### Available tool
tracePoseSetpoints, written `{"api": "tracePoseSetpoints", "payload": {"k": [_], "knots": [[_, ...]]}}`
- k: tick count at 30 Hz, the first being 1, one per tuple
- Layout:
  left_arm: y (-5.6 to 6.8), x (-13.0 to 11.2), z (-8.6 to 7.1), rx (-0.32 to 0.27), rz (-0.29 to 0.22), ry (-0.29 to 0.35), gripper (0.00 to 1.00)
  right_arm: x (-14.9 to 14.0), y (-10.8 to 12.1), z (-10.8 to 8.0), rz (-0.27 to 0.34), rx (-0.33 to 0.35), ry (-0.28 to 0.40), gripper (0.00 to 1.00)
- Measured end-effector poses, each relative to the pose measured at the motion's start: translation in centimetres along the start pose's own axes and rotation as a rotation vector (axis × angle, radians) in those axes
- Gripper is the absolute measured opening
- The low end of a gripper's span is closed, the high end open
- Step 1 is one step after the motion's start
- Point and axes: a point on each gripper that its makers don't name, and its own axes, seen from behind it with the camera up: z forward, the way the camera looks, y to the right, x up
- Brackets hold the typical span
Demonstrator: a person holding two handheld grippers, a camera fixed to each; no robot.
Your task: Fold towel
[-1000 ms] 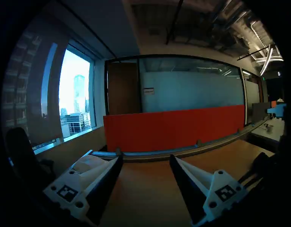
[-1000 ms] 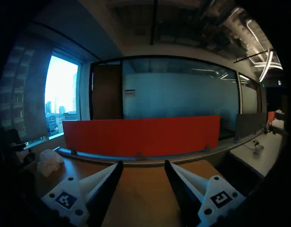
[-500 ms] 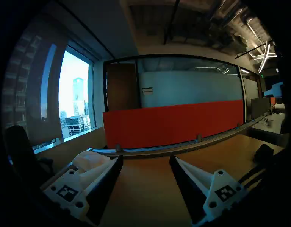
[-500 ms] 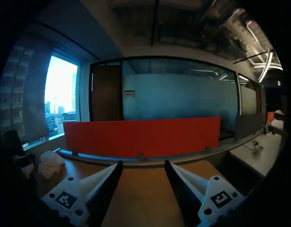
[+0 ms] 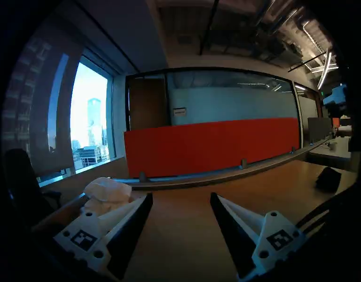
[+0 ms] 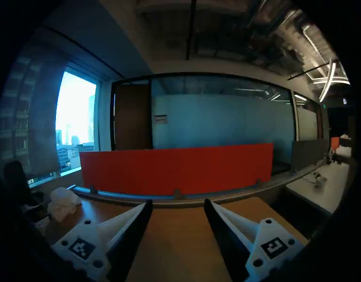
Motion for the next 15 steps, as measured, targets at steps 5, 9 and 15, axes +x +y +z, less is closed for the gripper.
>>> {"api": "tracePoseSetpoints", "payload": {"k": [5,9,15], "knots": [[0.0,-2.2,-0.1,0.007,-0.017,0.004,0.90,-1.4,-0.4,-0.2,0.001,0.007,0.003,0.85],[0.0,-3.6,-0.1,0.014,-0.025,0.009,0.90,-2.7,-0.8,-0.1,-0.002,0.014,0.001,0.85],[0.2,-5.4,0.0,0.015,-0.049,0.018,0.90,-3.9,-1.0,0.1,-0.006,0.019,0.002,0.85]]}}
